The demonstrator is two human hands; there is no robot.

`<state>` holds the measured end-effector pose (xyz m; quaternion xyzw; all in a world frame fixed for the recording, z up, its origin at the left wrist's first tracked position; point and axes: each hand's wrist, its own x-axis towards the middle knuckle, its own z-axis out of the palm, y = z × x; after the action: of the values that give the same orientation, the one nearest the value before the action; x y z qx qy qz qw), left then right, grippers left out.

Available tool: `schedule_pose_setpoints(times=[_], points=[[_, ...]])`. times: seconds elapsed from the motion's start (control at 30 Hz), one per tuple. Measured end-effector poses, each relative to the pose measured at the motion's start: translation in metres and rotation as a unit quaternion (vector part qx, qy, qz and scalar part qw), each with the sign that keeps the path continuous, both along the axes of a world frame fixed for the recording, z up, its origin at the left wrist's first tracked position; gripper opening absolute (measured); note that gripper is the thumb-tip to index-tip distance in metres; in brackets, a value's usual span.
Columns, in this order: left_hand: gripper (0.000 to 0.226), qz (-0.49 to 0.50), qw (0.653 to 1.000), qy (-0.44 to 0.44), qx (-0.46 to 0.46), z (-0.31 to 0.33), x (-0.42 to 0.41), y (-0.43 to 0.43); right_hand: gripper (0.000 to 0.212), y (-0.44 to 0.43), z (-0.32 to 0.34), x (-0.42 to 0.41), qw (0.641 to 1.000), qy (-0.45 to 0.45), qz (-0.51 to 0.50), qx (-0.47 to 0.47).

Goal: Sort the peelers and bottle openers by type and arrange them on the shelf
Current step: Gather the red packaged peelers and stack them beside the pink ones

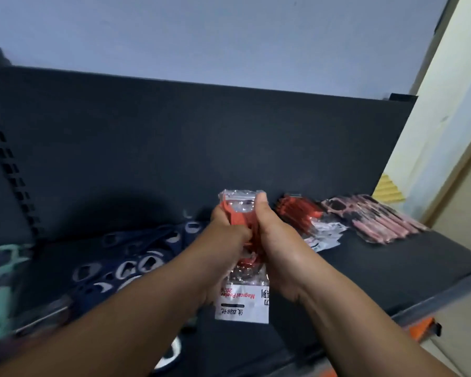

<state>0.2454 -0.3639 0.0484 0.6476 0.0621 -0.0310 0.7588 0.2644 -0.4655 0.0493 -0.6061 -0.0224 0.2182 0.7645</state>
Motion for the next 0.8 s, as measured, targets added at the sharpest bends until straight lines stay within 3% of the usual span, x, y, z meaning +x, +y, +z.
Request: schedule_pose_setpoints(times=[0.1,0.17,0.23,0.33,0.43,0.6,0.73,0.8], points=[[0.041,0.025,0.999,0.024,-0.025,0.003,0.035,-0.042,0.06,-0.05,0.005,0.045,0.996,-0.016,0.062,-0.068],[0.024,0.027,0.997,0.052,-0.049,0.0,0.059,-0.057,0.059,-0.081,0.008,0.072,0.985,-0.074,0.062,-0.14],[0.015,0.036,0.994,0.081,-0.059,0.0,0.079,-0.072,0.056,-0.114,0.014,0.1,0.966,-0.146,0.001,-0.213],[0.021,0.054,0.993,0.1,-0.037,-0.006,0.106,-0.085,0.027,-0.151,0.02,0.138,0.938,-0.207,-0.07,-0.27],[0.016,0.081,0.991,0.1,-0.024,-0.015,0.123,-0.095,0.025,-0.165,0.005,0.173,0.937,-0.166,-0.069,-0.299],[0.002,0.111,0.986,0.118,0.022,-0.02,0.138,-0.11,0.03,-0.164,-0.034,0.208,0.959,-0.07,0.022,-0.275],[0.058,0.148,0.971,0.147,0.119,-0.065,0.172,-0.1,0.033,-0.158,-0.048,0.218,0.964,-0.093,0.056,-0.242],[0.07,0.196,0.957,0.143,0.156,-0.077,0.181,-0.098,0.04,-0.155,-0.053,0.219,0.965,-0.103,0.067,-0.234]])
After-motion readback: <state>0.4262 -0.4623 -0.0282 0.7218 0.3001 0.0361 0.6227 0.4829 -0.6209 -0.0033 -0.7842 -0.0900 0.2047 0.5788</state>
